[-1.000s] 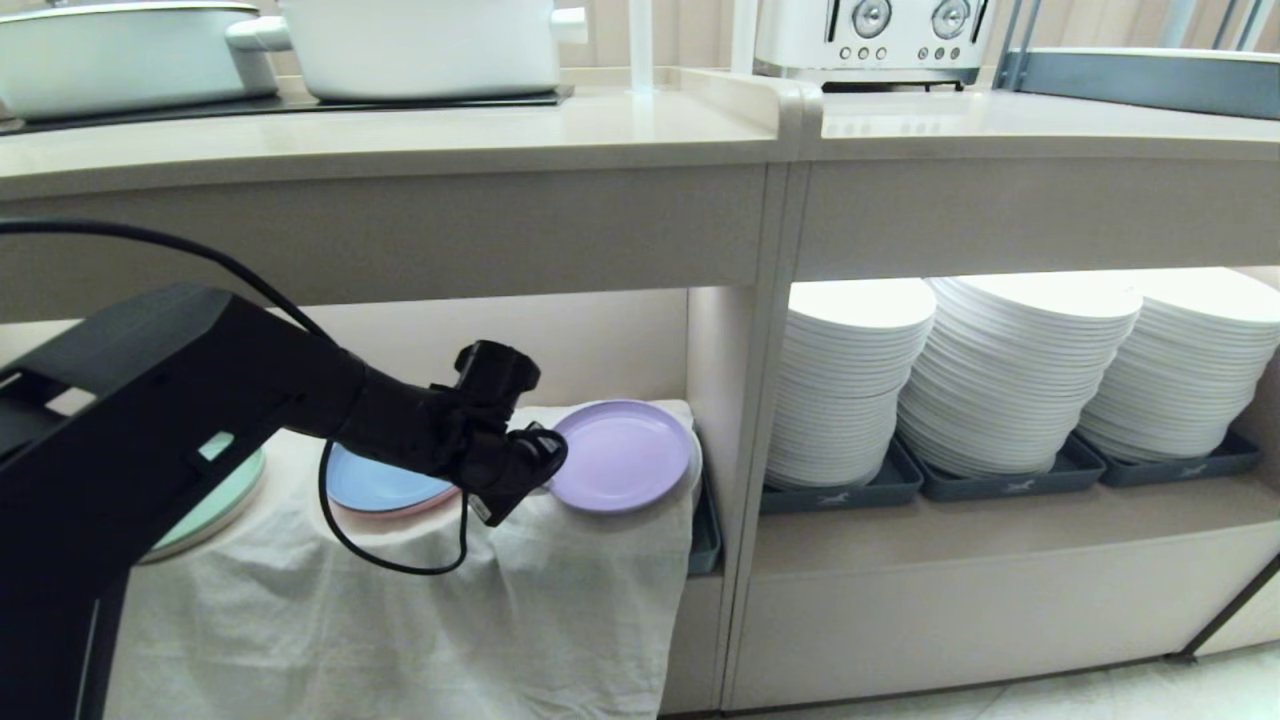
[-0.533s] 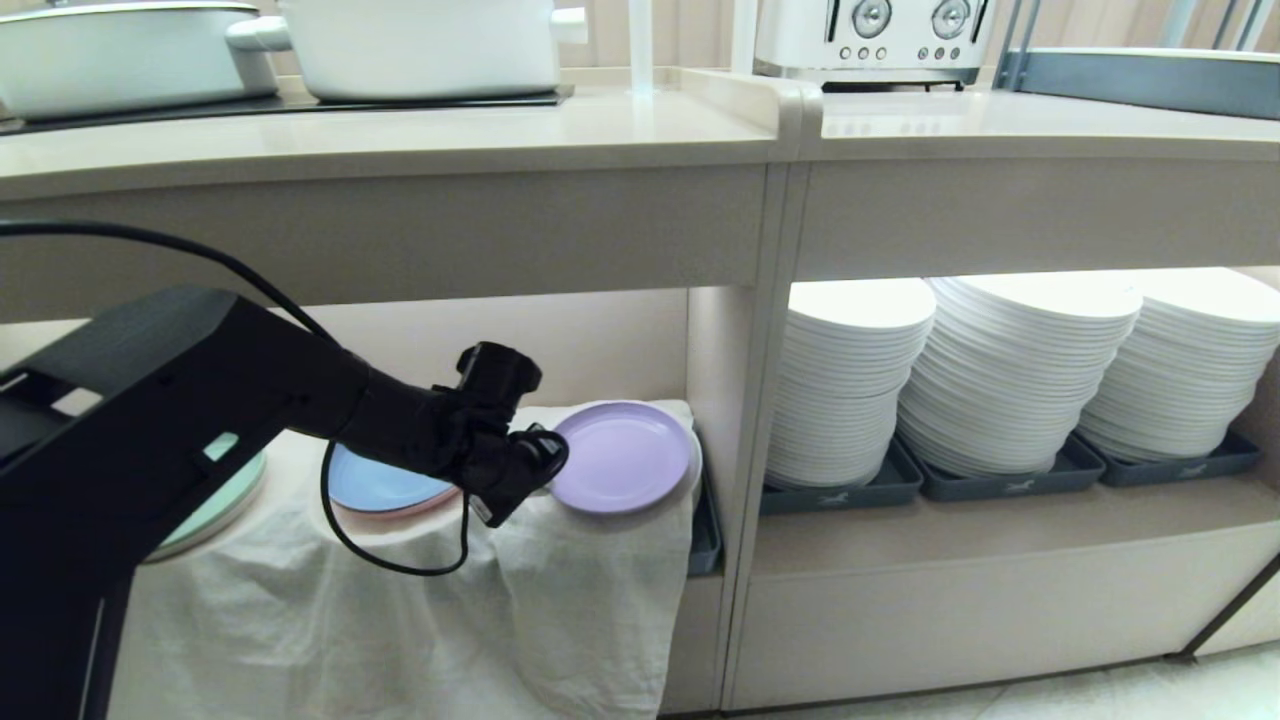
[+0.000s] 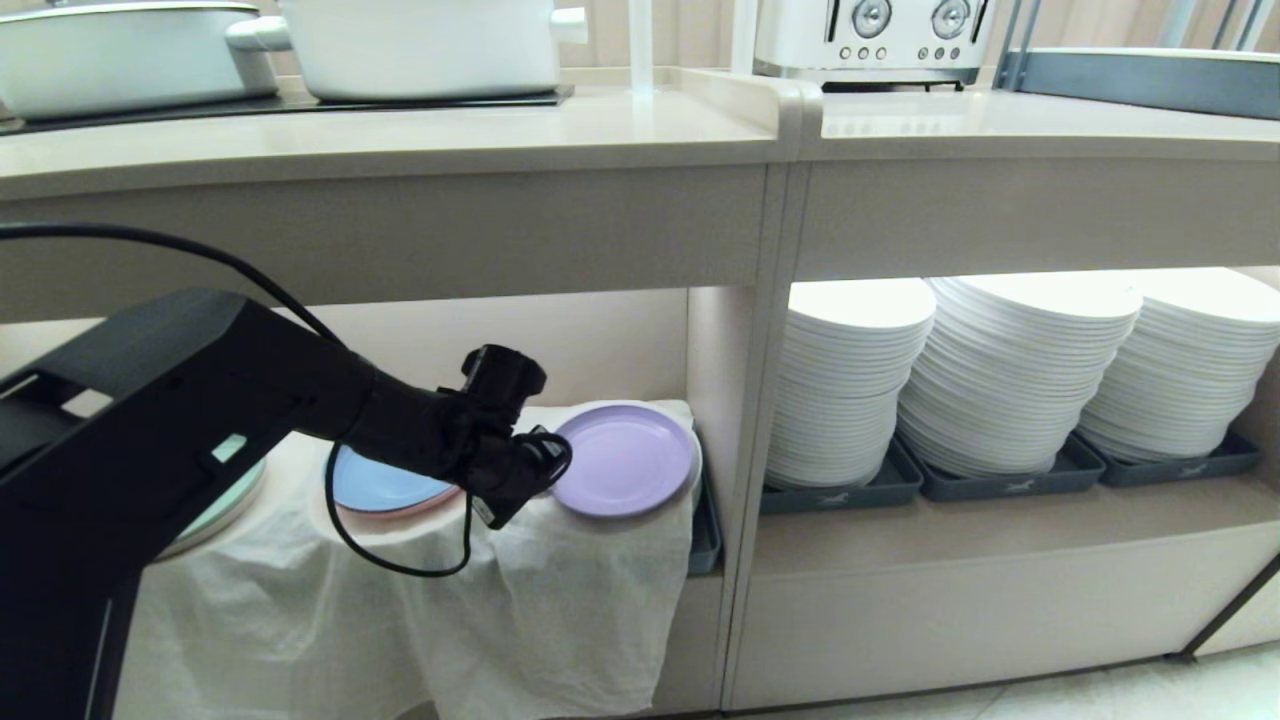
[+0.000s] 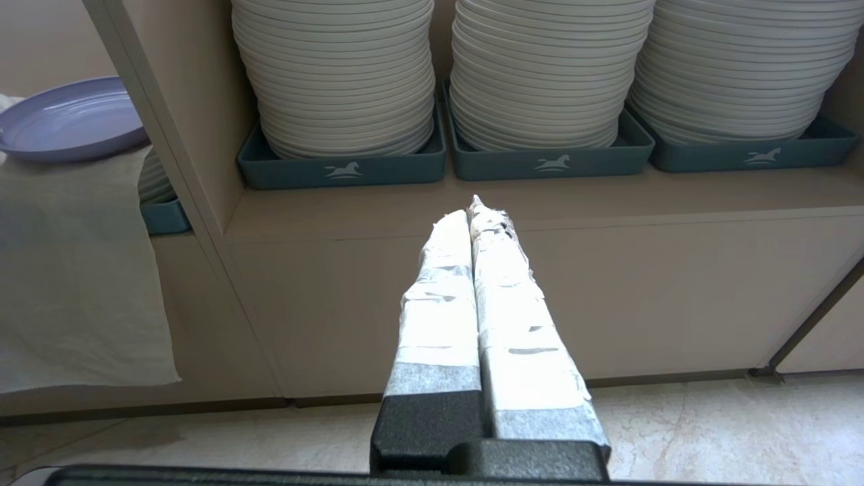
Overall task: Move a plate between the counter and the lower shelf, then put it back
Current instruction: Put the plate in the cupboard
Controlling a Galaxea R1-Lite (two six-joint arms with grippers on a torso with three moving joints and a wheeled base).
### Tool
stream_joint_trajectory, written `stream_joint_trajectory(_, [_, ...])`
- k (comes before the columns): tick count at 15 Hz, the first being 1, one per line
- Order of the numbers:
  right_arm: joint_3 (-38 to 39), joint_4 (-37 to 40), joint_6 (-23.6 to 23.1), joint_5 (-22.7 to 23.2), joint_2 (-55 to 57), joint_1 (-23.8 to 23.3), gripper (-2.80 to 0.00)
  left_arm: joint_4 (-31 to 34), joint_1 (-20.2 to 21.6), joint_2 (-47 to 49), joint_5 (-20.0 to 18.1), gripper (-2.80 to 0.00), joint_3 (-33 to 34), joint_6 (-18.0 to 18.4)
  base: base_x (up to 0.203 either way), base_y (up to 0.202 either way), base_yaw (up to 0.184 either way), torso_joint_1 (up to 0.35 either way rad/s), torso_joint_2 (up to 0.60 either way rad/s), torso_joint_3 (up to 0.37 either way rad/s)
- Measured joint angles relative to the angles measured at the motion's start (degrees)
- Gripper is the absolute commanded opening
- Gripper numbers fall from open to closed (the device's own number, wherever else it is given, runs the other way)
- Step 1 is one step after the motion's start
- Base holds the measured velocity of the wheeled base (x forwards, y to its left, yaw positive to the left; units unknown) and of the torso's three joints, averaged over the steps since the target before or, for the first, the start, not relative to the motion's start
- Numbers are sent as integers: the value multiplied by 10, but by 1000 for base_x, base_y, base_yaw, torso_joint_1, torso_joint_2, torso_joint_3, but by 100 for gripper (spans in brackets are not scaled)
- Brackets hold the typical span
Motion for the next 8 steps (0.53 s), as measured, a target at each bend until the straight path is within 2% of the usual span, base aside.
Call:
stream_joint_trajectory(3, [0,0,0,0,0,0,-280,1,-1,0,0,-280,0,1,0,0,0,0,0,0])
stream_joint_trajectory(4, [0,0,0,0,0,0,-280,1,-1,0,0,0,1,1,0,0,0,0,0,0])
stream_joint_trajectory(8, [0,0,0,0,0,0,-280,1,-2,0,1,0,2,0,0,0,0,0,0,0])
